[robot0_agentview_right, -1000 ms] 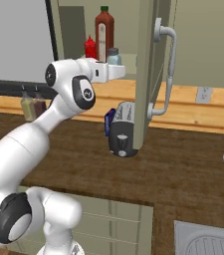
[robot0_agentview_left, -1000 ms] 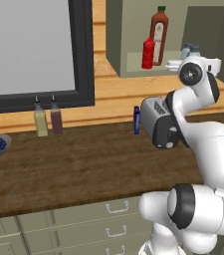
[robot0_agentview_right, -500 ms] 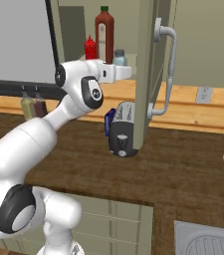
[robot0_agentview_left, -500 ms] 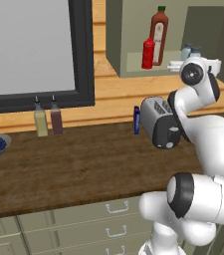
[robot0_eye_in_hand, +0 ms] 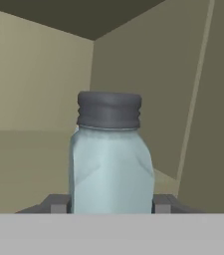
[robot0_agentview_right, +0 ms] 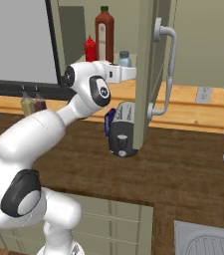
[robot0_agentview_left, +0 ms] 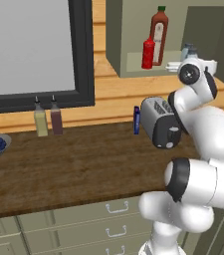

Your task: Put the shaker and condiment bottle from the counter next to their counterparts in the cabinet.

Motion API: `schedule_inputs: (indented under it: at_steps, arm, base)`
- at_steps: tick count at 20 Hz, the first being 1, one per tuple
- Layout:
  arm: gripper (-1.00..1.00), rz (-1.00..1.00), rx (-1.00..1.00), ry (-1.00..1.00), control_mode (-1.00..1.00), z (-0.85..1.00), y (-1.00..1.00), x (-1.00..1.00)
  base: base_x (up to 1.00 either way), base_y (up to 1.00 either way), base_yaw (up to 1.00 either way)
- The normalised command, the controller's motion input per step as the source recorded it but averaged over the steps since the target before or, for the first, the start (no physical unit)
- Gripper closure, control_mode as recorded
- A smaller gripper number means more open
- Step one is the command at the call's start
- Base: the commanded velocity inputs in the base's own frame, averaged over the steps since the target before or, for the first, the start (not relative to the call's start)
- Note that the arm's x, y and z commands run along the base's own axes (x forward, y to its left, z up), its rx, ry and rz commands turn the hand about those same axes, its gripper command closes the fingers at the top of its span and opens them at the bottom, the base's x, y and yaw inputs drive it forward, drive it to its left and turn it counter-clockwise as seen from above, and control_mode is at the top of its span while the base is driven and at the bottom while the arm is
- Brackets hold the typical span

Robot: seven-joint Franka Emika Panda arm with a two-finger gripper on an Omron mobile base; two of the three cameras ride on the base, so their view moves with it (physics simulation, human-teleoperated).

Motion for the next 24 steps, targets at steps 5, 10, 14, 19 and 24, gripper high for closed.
schedule_inputs:
  at_steps: [5, 10, 14, 19, 24]
  arm:
    - [1.00, 0.00, 0.00, 0.00, -1.00, -0.15, -0.03, 0.46]
    - [1.00, 0.00, 0.00, 0.00, -1.00, -0.13, -0.05, 0.49]
    - [1.00, 0.00, 0.00, 0.00, -1.00, -0.06, -0.10, 0.50]
    - [1.00, 0.00, 0.00, -0.01, -1.00, -0.12, -0.13, 0.41]
    - [-1.00, 0.00, 0.00, -0.04, -1.00, -0.26, -0.16, 0.13]
  base:
    - [0.00, 0.00, 0.00]
    - [0.00, 0.00, 0.00]
    - [0.00, 0.00, 0.00]
    - [0.00, 0.00, 0.00]
    - [0.00, 0.00, 0.00]
